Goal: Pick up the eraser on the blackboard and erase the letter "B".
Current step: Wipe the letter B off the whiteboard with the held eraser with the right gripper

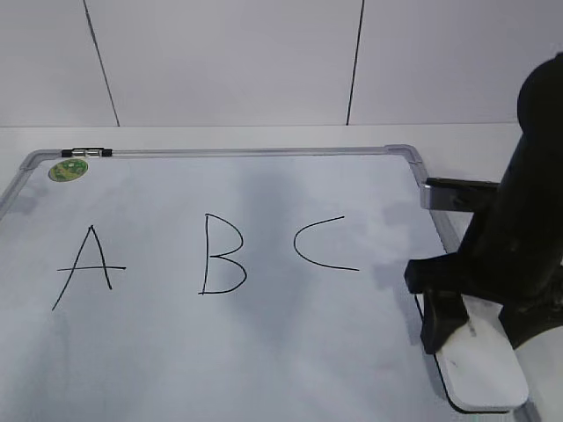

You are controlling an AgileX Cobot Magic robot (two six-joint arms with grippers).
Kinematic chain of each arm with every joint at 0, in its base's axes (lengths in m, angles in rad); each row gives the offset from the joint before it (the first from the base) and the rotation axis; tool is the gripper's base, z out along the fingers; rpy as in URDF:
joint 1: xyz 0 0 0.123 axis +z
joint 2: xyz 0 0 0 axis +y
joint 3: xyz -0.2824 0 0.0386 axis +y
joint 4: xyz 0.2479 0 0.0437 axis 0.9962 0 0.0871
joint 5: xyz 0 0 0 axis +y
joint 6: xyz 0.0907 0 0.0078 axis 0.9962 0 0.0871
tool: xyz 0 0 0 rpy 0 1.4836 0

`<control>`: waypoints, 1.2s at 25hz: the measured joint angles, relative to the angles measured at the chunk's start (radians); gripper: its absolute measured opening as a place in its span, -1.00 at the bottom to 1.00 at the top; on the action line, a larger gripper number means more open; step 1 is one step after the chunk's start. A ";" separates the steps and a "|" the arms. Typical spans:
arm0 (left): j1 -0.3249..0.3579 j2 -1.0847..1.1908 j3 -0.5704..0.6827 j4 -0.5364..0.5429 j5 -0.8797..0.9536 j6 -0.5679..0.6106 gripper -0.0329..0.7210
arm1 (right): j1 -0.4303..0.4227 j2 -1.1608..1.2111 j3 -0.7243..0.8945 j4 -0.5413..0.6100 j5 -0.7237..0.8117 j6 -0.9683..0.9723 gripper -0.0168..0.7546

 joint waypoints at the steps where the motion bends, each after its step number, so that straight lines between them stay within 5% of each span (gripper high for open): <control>1: 0.000 0.000 0.000 0.000 0.002 0.000 -0.88 | 0.000 0.000 -0.019 0.005 0.014 -0.011 0.44; 13: 0.000 0.000 0.000 0.000 0.004 0.000 -0.88 | 0.017 0.024 -0.292 0.010 0.126 -0.163 0.44; 30: 0.000 0.000 0.000 -0.002 0.009 0.000 -0.88 | 0.294 0.375 -0.710 -0.072 0.131 -0.152 0.44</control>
